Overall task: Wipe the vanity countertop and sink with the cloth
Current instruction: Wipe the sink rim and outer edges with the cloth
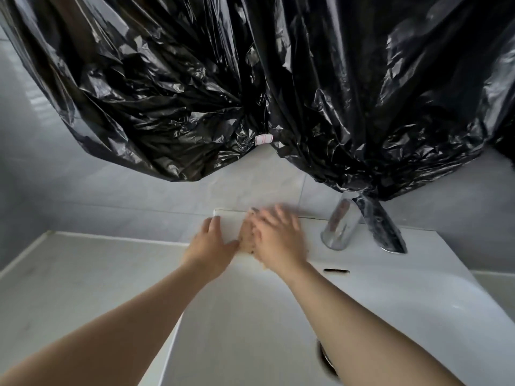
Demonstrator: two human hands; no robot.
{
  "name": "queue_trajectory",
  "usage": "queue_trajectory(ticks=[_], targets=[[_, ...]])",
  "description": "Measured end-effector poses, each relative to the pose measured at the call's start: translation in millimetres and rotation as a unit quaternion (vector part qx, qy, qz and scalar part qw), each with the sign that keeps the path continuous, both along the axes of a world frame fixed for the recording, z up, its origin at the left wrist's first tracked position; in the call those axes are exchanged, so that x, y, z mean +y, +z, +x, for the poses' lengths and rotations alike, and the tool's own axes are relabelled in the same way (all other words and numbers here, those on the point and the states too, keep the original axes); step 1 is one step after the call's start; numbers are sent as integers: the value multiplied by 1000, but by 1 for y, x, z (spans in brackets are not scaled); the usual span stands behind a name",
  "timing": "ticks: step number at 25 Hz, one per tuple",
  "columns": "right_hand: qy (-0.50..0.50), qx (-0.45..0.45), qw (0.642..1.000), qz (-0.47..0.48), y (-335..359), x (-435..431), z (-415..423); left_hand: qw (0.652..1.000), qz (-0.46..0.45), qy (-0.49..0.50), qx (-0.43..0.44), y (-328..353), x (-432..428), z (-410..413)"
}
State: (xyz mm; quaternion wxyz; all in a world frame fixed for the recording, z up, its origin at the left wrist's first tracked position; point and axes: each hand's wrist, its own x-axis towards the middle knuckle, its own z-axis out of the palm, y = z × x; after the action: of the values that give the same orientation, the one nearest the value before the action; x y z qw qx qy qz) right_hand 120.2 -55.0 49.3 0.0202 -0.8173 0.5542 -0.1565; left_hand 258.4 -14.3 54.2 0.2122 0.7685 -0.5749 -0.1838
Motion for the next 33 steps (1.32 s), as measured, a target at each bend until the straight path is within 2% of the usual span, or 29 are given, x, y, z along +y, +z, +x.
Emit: queue_trajectory(ticks=[2,5,9,11,14,16,18,21,23,24,25,27,29,31,33], targets=[[46,9,998,31,-8,-3,14,996,18,39,75,-8,5,3],[38,53,996,58,-10,-6,0,989,52,37,134,-18,13,14],[-119,76,989,50,-16,1,-33,991,74,55,95,-26,21,22],[-83,54,994,49,-15,2,2,990,71,64,101,-26,21,21],[76,39,995,58,-9,5,76,991,51,70,104,-28,18,21],[106,44,991,73,-4,0,82,991,49,70,107,-28,19,20],[76,48,994,59,-8,-6,50,989,53,75,118,-27,20,20],[-56,65,995,45,-16,-6,-22,989,58,77,109,-26,21,21],[-148,55,987,24,-18,1,-35,991,60,72,94,-25,22,21],[-162,34,986,16,-17,4,-21,991,58,69,94,-25,23,21],[-137,14,990,15,-18,7,2,992,52,65,93,-25,22,20],[-22,15,999,26,-23,16,54,994,39,53,86,-24,22,19],[60,29,998,21,-20,13,68,995,32,47,81,-24,22,19],[33,45,998,-3,-20,-5,30,993,40,55,94,-24,22,20],[-55,59,996,-27,-24,-9,-22,993,44,59,90,-26,20,21]])
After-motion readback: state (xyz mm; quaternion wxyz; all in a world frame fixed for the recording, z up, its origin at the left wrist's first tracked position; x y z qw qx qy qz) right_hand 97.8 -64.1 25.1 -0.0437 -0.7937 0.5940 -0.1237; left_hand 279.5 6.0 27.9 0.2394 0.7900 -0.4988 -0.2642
